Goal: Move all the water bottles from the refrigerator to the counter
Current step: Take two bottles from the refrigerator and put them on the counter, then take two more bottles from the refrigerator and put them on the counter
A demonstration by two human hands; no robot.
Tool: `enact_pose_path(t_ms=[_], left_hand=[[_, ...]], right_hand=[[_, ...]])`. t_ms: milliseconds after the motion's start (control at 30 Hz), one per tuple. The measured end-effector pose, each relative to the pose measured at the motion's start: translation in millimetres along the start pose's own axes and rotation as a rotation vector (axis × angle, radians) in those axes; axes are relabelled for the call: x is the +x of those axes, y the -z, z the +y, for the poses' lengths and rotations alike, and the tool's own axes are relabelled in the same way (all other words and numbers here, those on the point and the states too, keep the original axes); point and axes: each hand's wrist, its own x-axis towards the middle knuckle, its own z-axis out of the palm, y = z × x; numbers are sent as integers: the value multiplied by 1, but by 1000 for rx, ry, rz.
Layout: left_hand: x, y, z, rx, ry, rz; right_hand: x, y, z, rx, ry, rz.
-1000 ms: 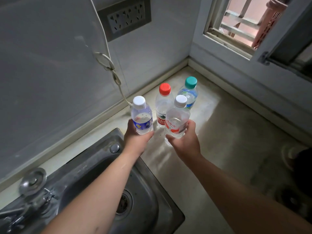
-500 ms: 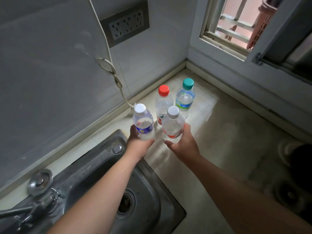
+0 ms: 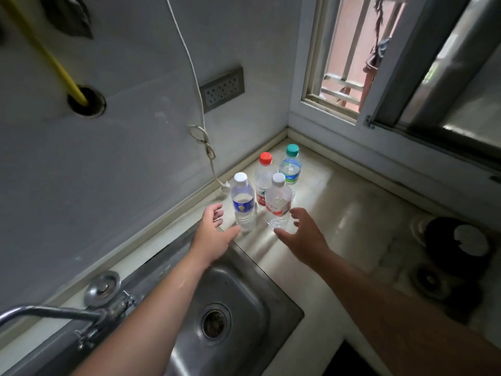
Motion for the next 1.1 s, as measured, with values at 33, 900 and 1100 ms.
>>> enact_pose_path(t_ms=[33,900,1100], left_hand=[[-10,9,5,35,-32,-14],[-264,191,82,551,-456,421],[-314,211,71,535,-344,572]], right_hand=[[-9,2,-10,5,36,3],[-202,42,-209,-218,892,-41],[-225,26,-232,-142,1020,-182]])
